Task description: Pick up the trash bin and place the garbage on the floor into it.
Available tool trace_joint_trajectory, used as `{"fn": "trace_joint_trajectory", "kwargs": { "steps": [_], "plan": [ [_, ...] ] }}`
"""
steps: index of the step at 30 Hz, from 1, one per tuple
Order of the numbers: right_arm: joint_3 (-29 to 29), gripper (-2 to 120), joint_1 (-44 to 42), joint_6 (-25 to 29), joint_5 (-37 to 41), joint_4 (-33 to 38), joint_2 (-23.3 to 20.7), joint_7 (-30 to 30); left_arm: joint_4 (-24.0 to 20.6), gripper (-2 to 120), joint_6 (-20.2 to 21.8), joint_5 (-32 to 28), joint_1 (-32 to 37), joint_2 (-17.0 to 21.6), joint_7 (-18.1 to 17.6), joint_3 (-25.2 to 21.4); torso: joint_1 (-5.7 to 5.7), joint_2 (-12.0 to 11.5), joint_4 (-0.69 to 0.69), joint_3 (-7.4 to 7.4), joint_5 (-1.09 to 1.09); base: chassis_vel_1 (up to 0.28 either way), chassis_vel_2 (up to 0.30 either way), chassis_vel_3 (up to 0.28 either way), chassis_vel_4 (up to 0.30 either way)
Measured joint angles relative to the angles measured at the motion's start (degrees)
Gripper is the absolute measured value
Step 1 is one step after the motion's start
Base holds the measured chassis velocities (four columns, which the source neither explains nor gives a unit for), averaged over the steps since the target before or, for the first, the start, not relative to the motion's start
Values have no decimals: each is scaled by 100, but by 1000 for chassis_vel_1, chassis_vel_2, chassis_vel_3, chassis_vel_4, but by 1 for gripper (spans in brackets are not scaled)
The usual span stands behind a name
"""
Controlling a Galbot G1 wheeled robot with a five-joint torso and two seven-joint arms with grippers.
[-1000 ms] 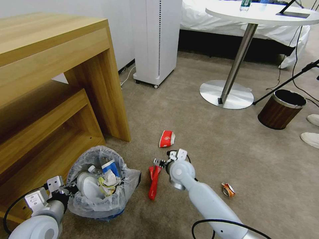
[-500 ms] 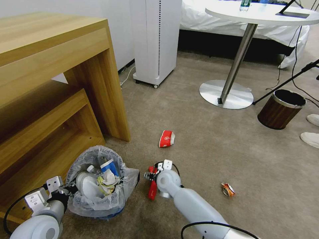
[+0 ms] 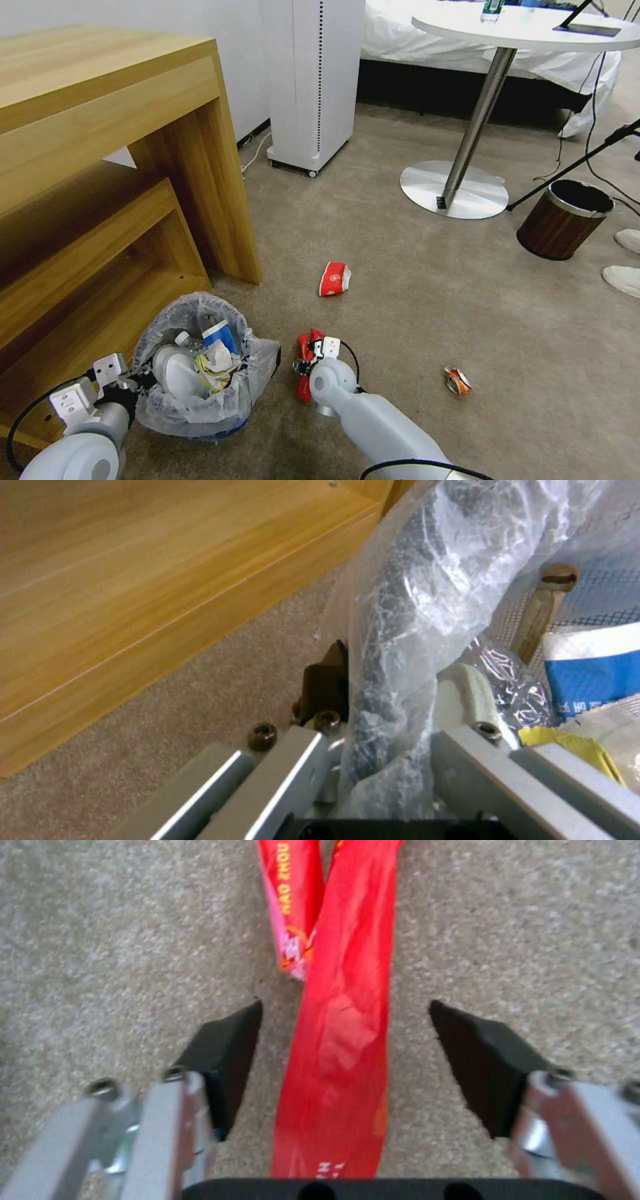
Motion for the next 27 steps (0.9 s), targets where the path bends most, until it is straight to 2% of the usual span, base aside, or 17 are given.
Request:
{"fn": "trace_joint_trajectory", "kwargs": {
  "steps": [2,3,5,8,13,16,21,25,27],
  "plan": [
    [-1,57,-7,6,-40,-4,6,-9,-15,1,-18,10,13,-11,2,-1,0,0,0,0,0,0,0,0,0],
    [-11,48,-12,18,-81,-10,6,-23,-32,1,-33,24,26,-27,11,-1,0,0,0,0,0,0,0,0,0],
    [-32,45,-16,32,-115,-14,3,-34,-46,1,-47,44,41,-48,25,1,0,0,0,0,0,0,0,0,0],
    [-82,29,-41,89,-222,-32,-25,-77,-79,1,-93,109,85,-103,72,18,0,0,0,0,0,0,0,0,0],
    [-118,17,-62,149,-325,-74,-58,-152,-121,1,-106,115,104,-111,85,19,0,0,0,0,0,0,0,0,0],
    [-126,2,-108,195,-429,-93,-108,-233,-129,1,-120,125,100,-123,90,22,0,0,0,0,0,0,0,0,0],
    [-105,0,-188,353,-485,152,-268,-383,-87,1,-124,135,71,-133,91,26,0,0,0,0,0,0,0,0,0],
    [-31,0,-275,721,-583,619,-572,-635,-24,1,-126,129,41,-103,91,15,0,0,0,0,0,0,0,0,0],
    [108,0,-353,982,-694,1145,-888,-802,12,1,-130,111,23,-61,89,3,0,0,0,0,1,0,0,0,0]
  ]
}}
